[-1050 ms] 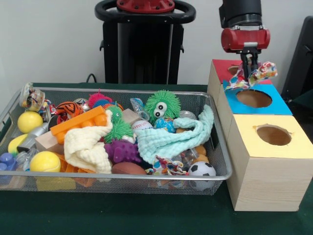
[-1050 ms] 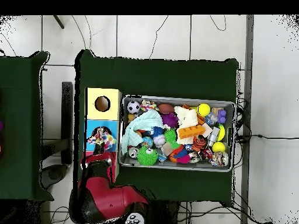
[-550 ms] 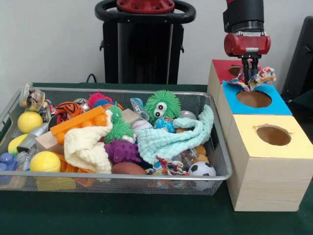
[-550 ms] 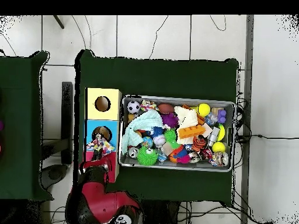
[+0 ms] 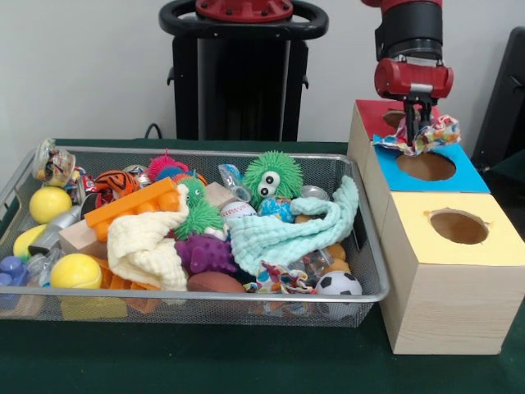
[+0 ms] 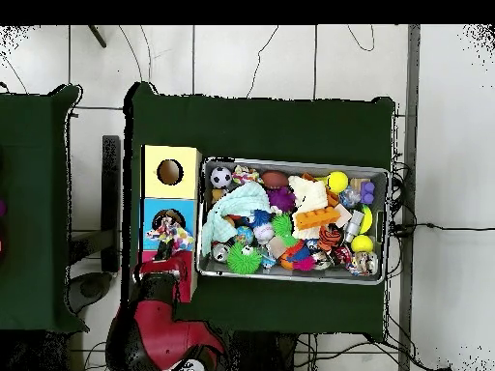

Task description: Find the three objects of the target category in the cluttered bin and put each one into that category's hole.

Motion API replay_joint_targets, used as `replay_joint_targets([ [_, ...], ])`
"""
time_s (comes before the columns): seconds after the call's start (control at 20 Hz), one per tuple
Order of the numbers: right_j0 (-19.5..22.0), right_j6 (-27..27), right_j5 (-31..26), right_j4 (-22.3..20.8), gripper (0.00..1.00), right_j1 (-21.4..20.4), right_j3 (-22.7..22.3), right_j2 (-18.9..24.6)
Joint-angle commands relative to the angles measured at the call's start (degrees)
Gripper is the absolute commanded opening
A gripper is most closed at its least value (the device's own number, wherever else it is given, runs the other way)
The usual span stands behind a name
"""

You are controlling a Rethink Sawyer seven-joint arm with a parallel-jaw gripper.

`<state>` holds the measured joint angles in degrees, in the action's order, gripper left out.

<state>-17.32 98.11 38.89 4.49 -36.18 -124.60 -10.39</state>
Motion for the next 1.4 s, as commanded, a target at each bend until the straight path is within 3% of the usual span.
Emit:
replay_joint_targets([
  [0.05, -1.5, 2.9, -7.8, 12.0, 0.00, 9.2, 10.3, -3.0],
  [0.3, -2.3, 2.7, -8.6, 12.6, 0.00, 9.0, 11.3, -3.4],
  [0.7, -4.5, -1.8, -22.3, 11.7, 0.00, 7.4, 15.5, -5.9],
  [0.9, -5.0, -2.7, -31.8, 8.3, 0.00, 6.3, 18.0, -6.9],
  [1.2, -6.1, 0.0, -35.3, 6.0, 0.00, 6.0, 20.5, -8.0],
  [1.3, -5.9, 1.5, -35.2, 4.8, 0.00, 4.1, 20.0, -8.0],
  [1.4, -6.1, 1.3, -39.3, 3.9, 0.00, 1.6, 19.8, -8.1],
])
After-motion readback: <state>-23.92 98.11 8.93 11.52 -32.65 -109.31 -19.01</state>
